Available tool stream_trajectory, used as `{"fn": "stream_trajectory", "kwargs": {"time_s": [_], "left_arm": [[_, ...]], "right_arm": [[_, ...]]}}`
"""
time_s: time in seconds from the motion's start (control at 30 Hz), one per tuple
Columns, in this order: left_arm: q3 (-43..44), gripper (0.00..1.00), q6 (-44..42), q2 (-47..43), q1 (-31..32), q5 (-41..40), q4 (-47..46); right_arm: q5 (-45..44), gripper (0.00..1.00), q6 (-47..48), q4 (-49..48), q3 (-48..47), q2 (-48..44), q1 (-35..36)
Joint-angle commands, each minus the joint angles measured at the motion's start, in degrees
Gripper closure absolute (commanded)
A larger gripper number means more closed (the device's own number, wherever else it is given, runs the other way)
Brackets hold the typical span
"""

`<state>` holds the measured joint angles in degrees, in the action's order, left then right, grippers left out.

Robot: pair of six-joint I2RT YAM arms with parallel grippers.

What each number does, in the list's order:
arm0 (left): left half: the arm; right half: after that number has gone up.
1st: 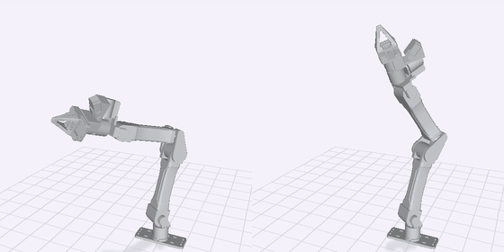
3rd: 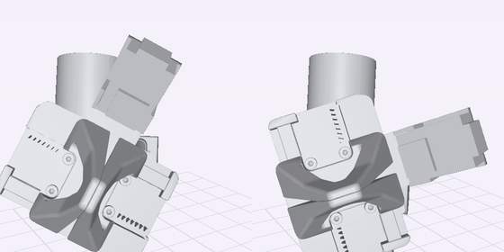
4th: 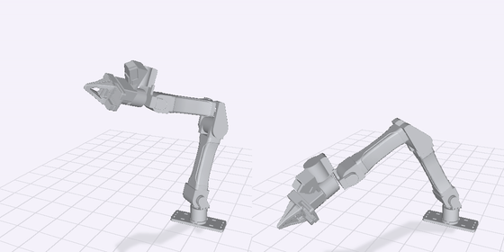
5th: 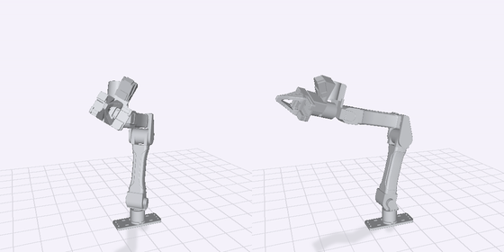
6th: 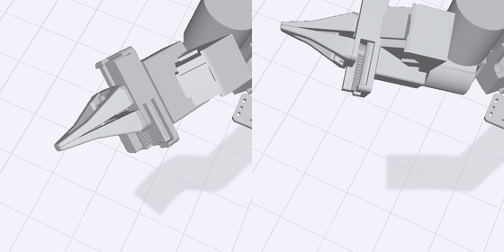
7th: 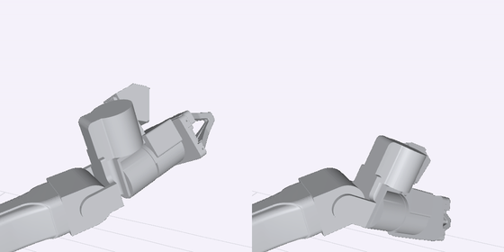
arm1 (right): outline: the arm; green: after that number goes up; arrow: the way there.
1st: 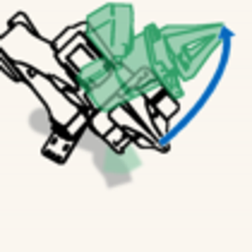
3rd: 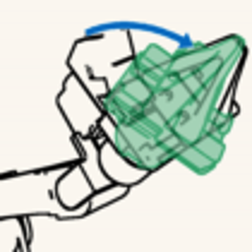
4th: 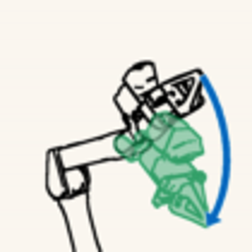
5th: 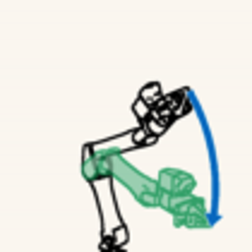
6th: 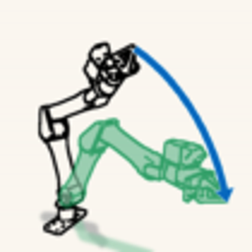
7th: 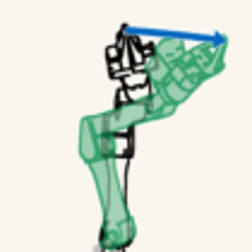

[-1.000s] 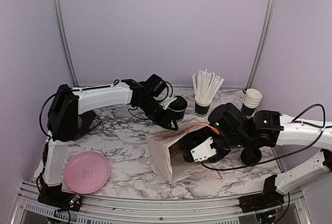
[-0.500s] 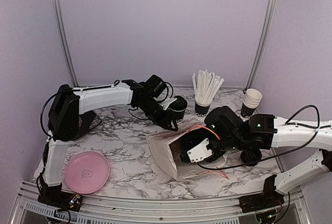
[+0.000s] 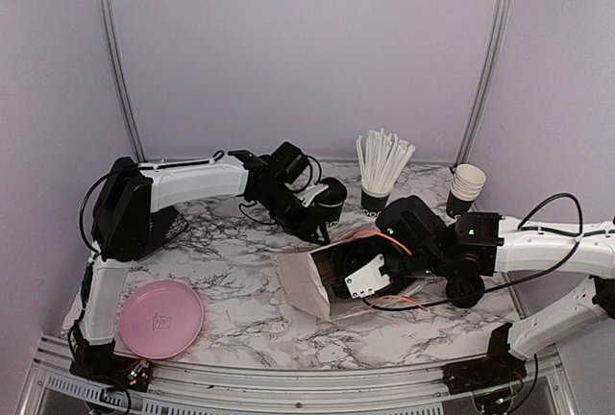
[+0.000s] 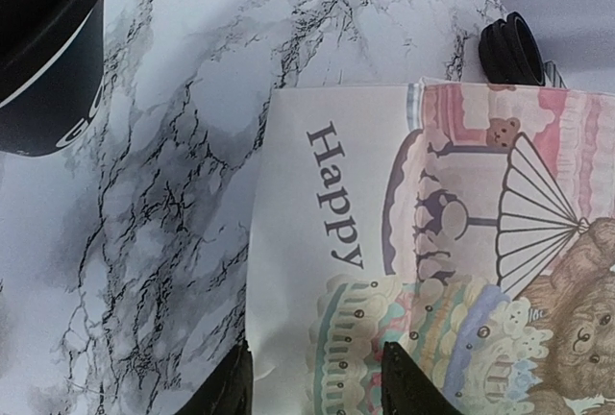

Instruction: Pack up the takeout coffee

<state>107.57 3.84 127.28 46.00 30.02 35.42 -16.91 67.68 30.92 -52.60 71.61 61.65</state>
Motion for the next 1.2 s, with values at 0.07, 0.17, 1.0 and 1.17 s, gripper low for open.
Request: {"fn": "stream_trajectory", "kwargs": {"time_s": [0.07, 0.17, 1.0, 1.17], "left_arm": [[0.45, 0.54, -0.69, 2.13, 0.00, 0.94, 2.25], [0.45, 0.54, -0.67, 2.18, 0.02, 1.00, 2.33], [-10.38, 0.49, 0.02, -13.55, -6.14, -8.15, 2.77], [-12.80, 0.49, -0.06, -16.98, -7.04, -9.13, 2.75]], "right_arm": [[-0.64, 0.50, 0.13, -2.60, 0.16, 1.22, -1.98], [-0.14, 0.51, 0.32, -2.95, 0.87, 1.33, -2.51], [21.93, 0.52, -6.47, 33.71, -27.20, 19.98, -6.13], [23.56, 0.53, -7.22, 40.91, -31.84, 23.78, -6.23]]}}
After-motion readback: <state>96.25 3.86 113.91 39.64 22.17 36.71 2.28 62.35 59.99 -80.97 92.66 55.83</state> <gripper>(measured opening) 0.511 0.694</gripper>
